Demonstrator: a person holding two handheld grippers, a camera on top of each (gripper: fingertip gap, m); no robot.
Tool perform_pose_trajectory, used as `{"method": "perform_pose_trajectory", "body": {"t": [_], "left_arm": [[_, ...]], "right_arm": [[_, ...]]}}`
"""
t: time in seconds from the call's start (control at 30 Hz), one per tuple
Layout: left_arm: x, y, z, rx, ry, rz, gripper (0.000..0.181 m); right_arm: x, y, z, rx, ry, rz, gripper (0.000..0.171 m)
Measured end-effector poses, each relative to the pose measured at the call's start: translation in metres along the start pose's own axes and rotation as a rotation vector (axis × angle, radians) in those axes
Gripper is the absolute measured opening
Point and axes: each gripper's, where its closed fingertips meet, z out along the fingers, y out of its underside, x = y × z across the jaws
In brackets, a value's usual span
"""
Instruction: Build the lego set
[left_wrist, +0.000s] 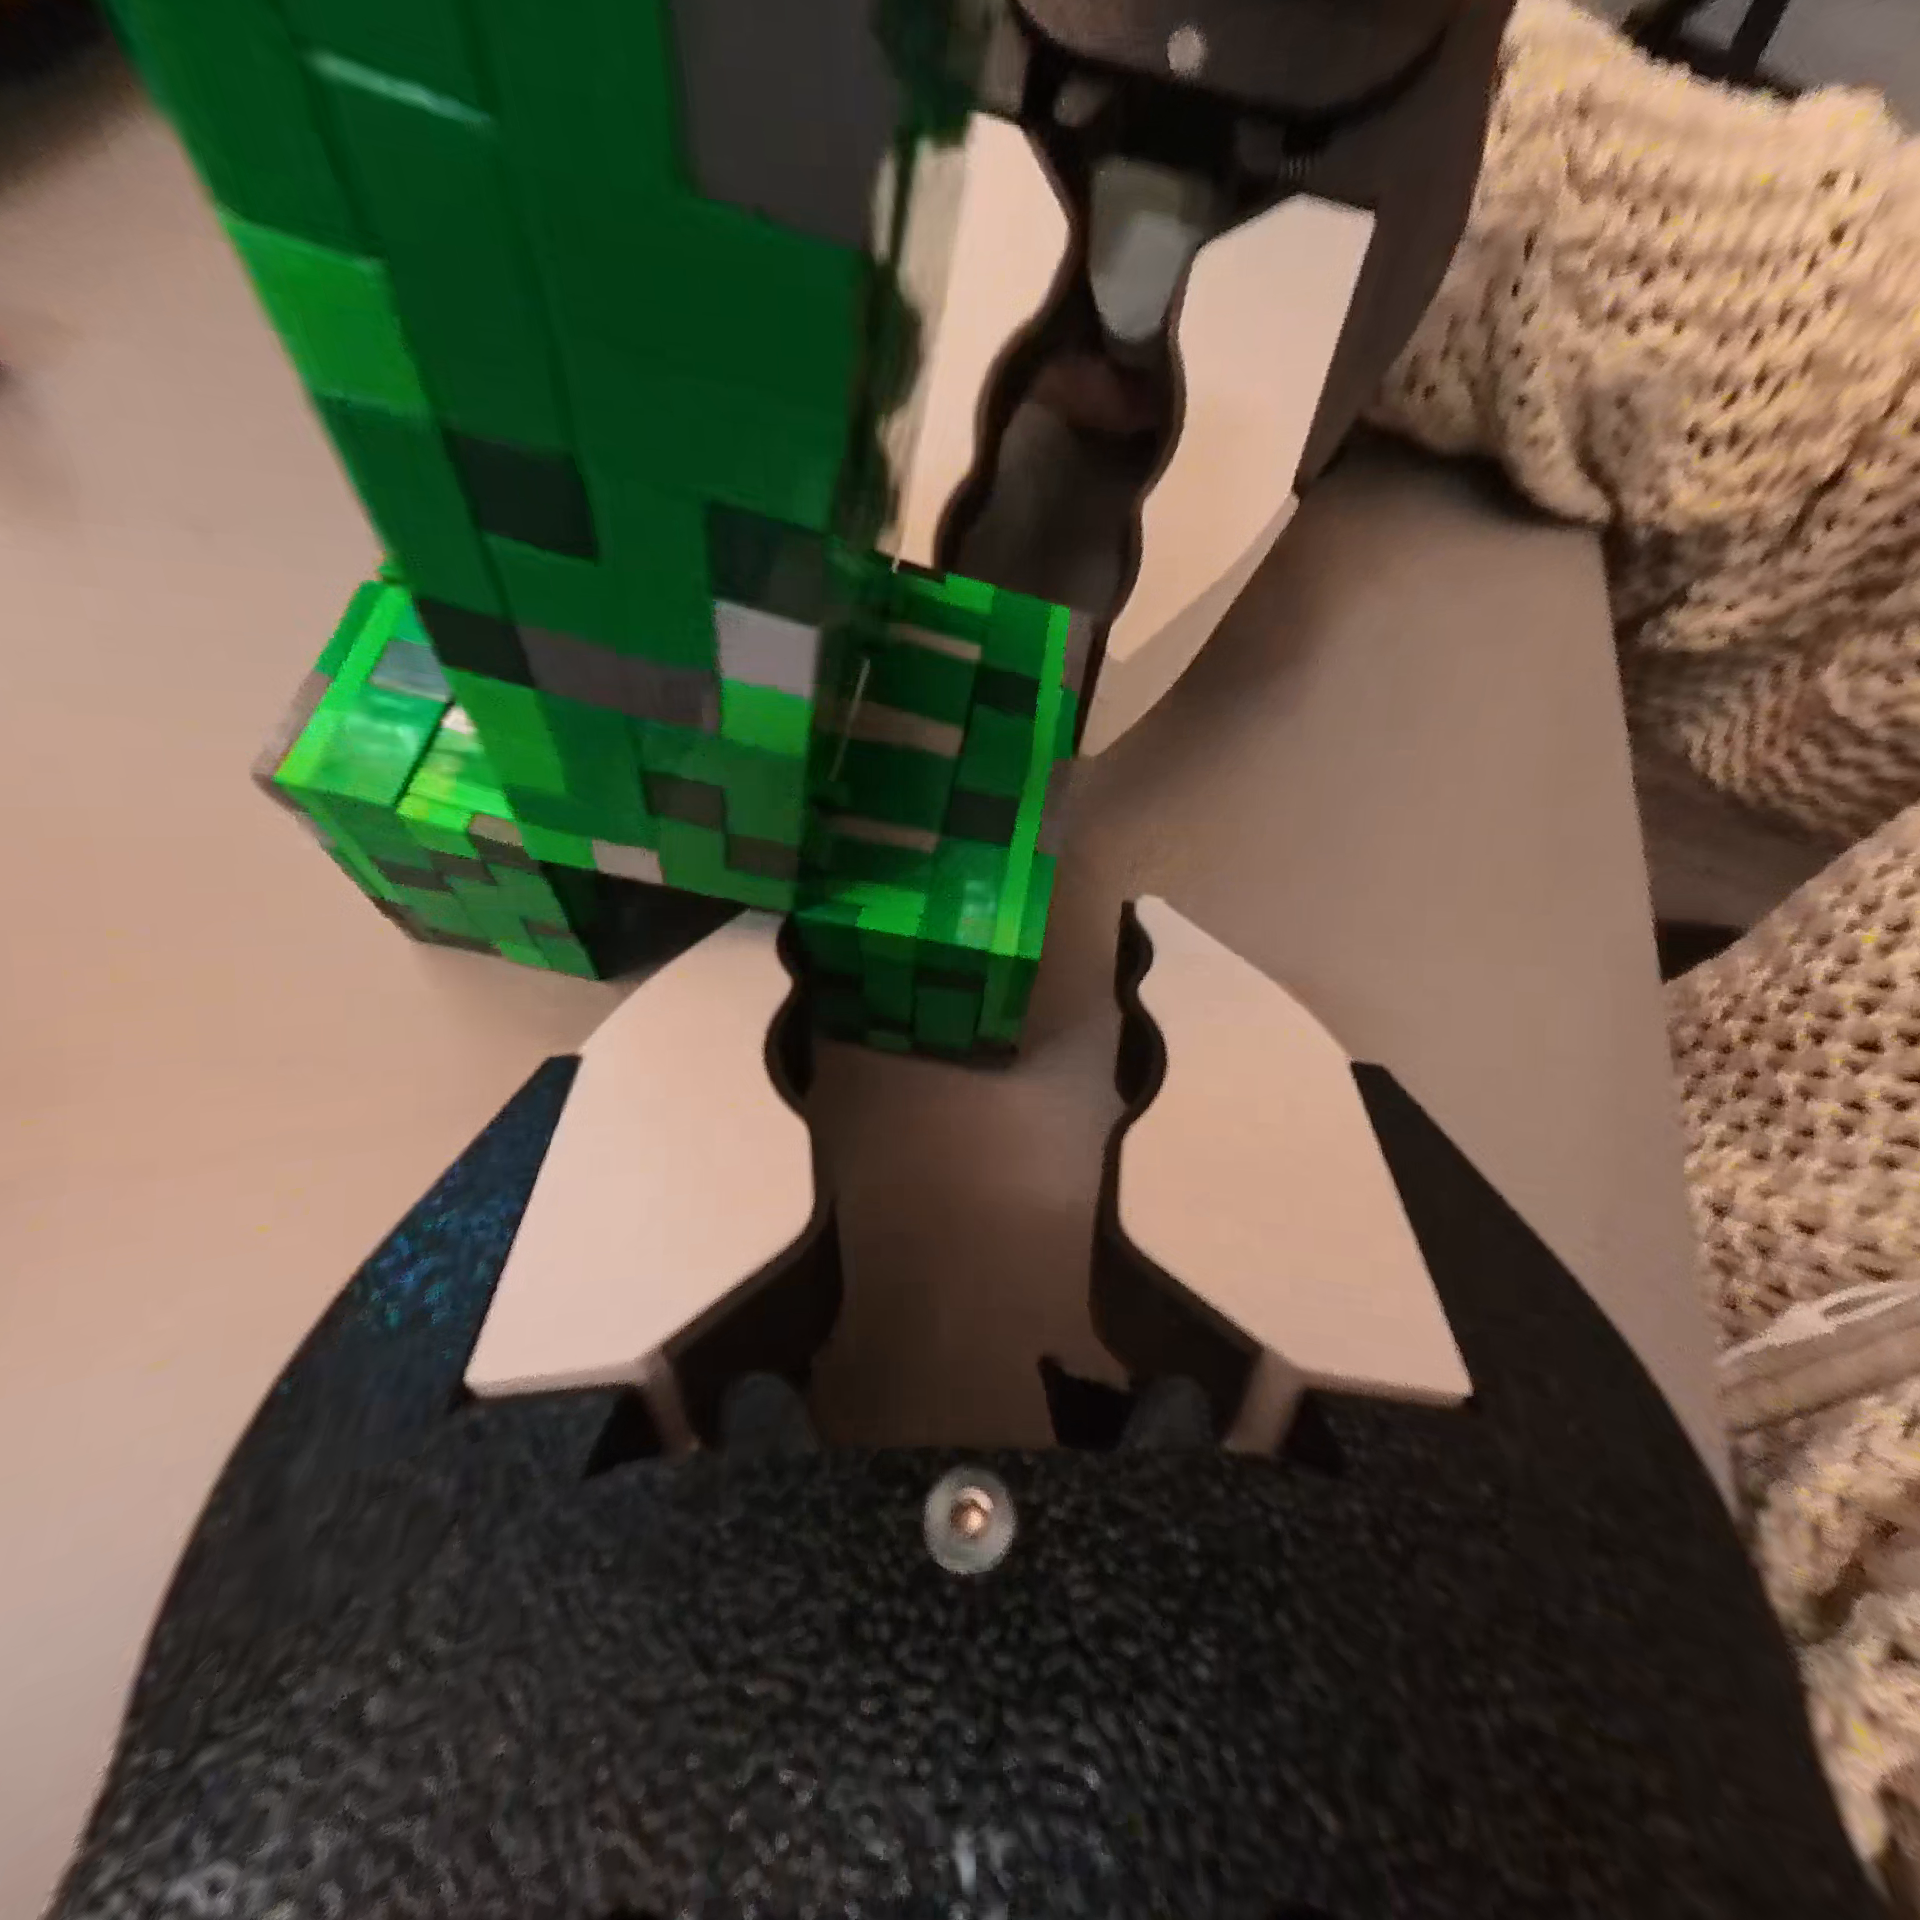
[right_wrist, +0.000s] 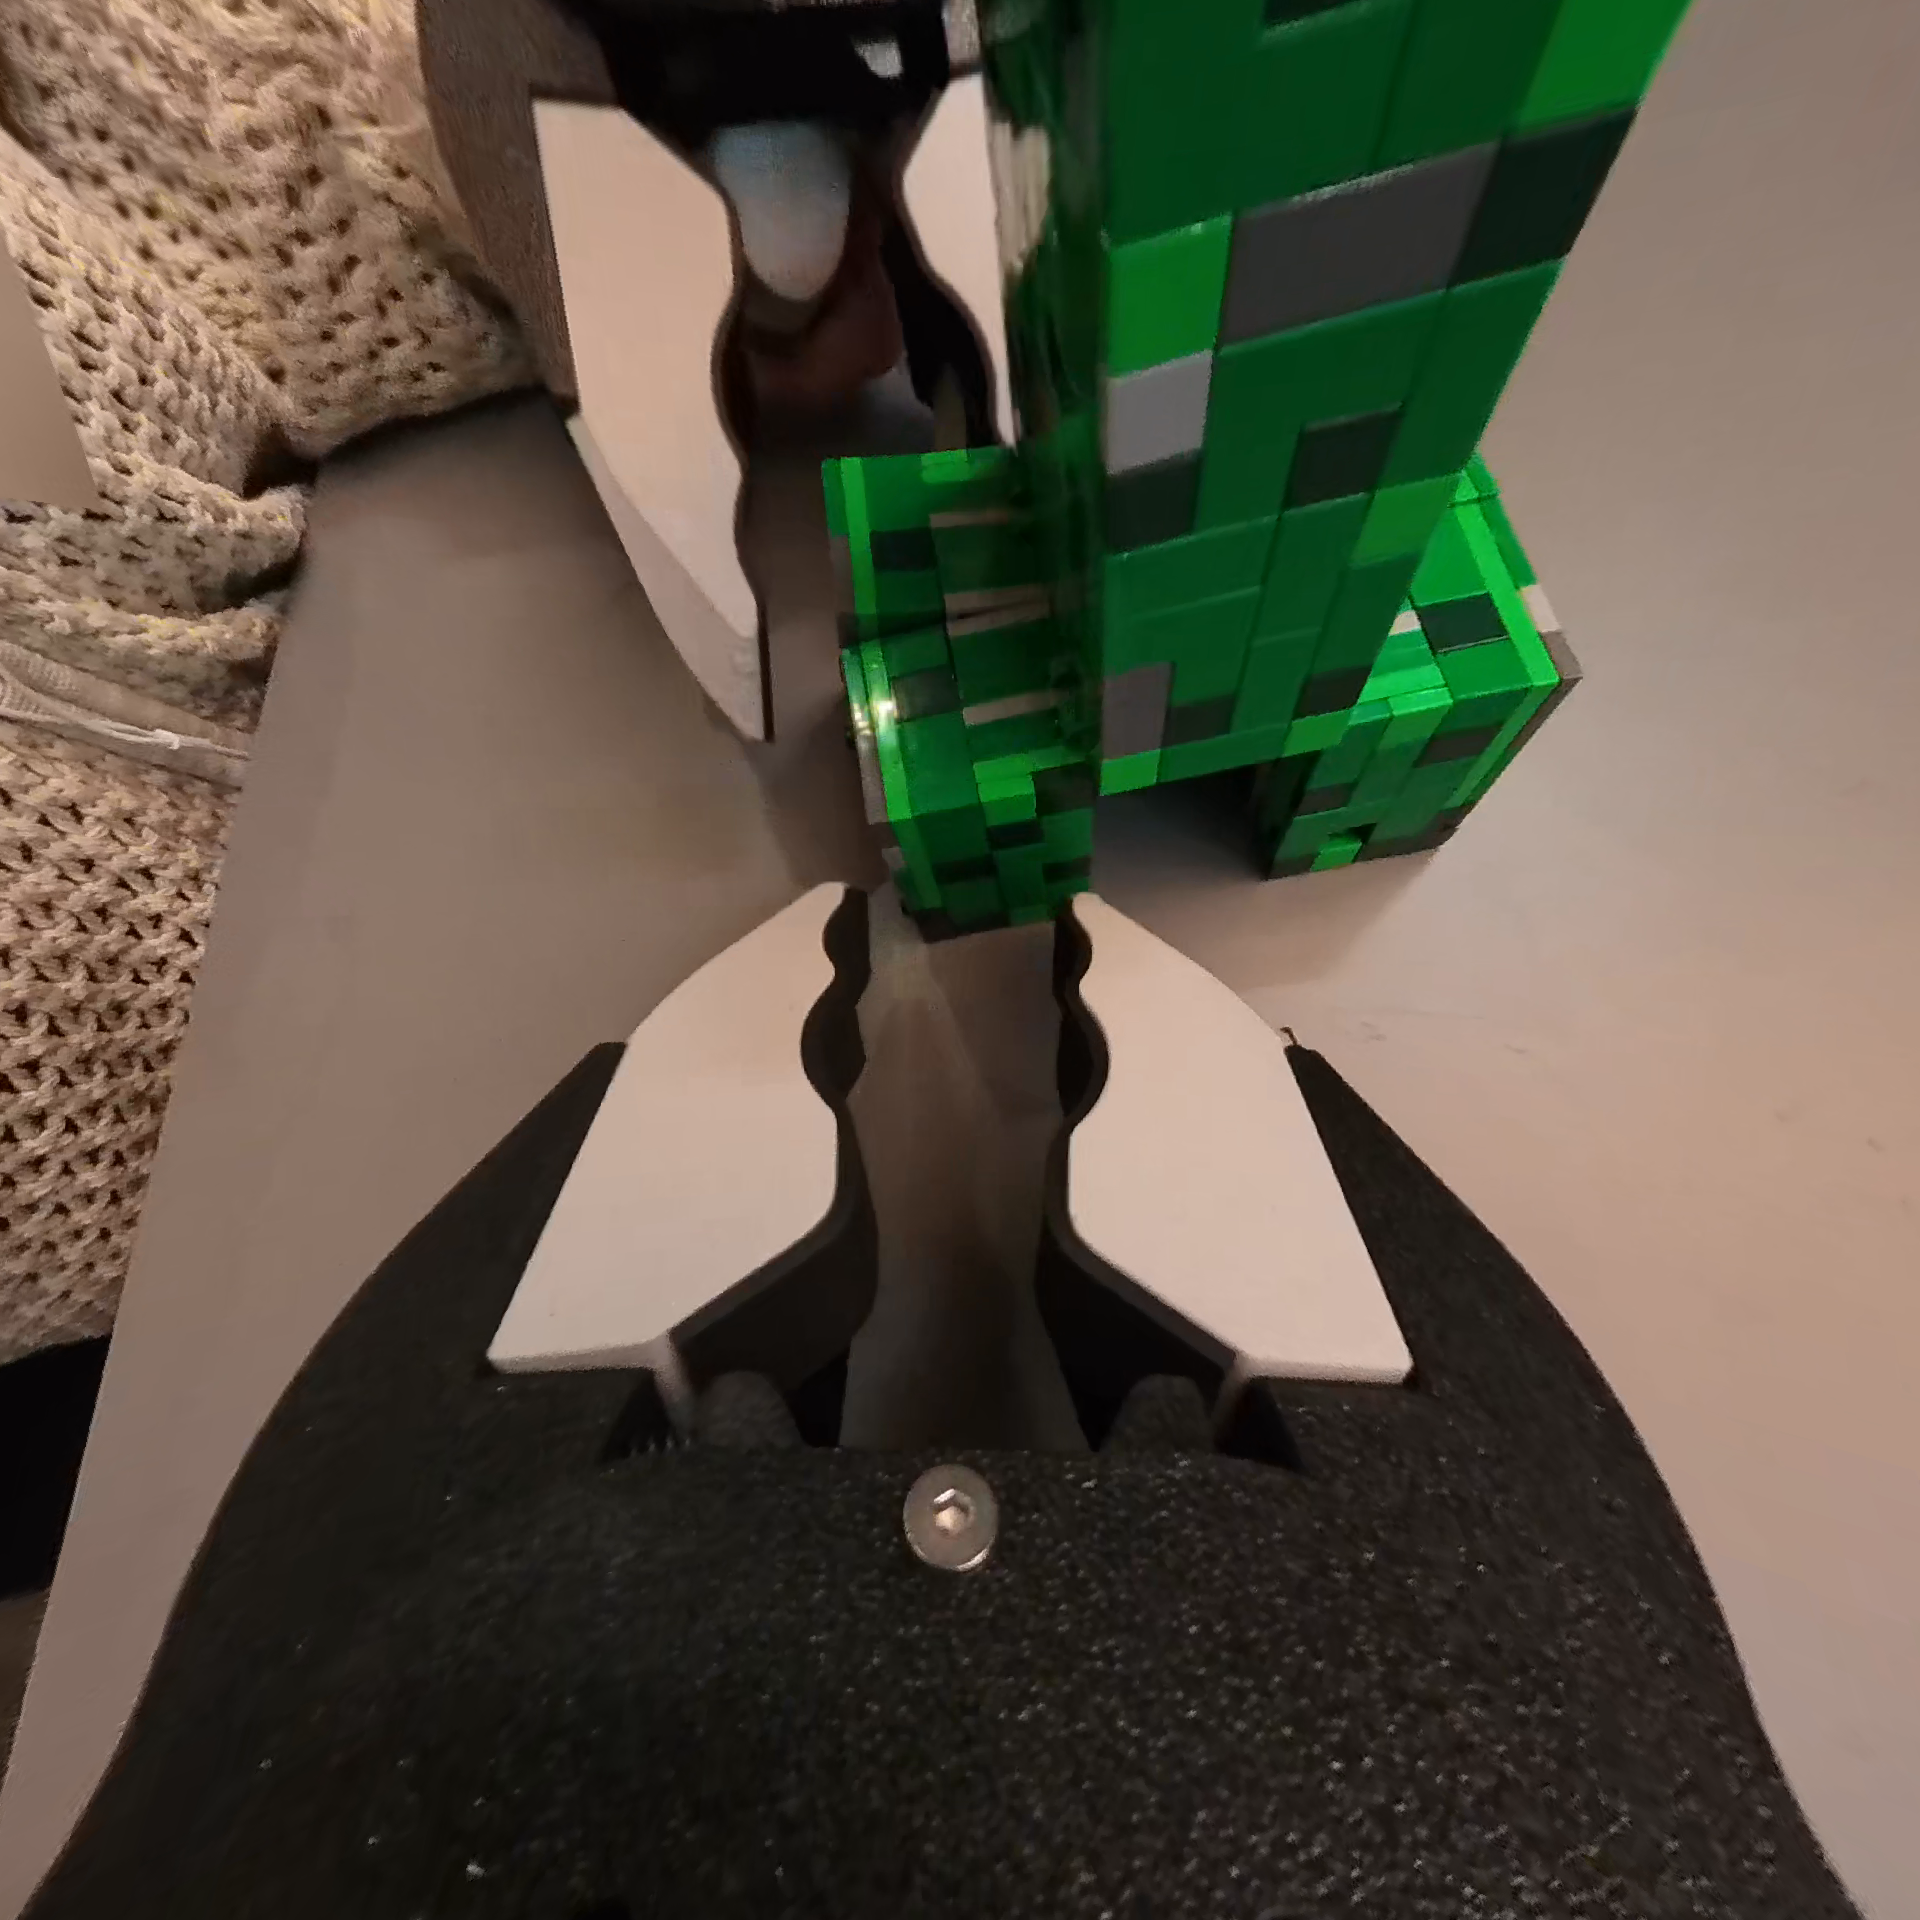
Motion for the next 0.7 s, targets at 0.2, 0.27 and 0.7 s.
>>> {"method": "perform_pose_trajectory", "body": {"t": [0.2,0.27,0.7], "left_arm": [[-0.0032,0.0041,0.0028,-0.049,0.032,0.039,0.039],[-0.0032,0.0051,0.0033,-0.060,0.044,0.052,0.038],[-0.0078,0.0059,0.0053,-0.075,-0.013,0.113,0.037]], "right_arm": [[0.0046,-0.0022,0.0054,-0.012,0.032,-0.019,0.040],[0.0067,-0.0029,0.0056,-0.009,0.040,-0.013,0.045],[0.0069,-0.0026,0.0029,0.003,0.010,0.014,0.042]]}}
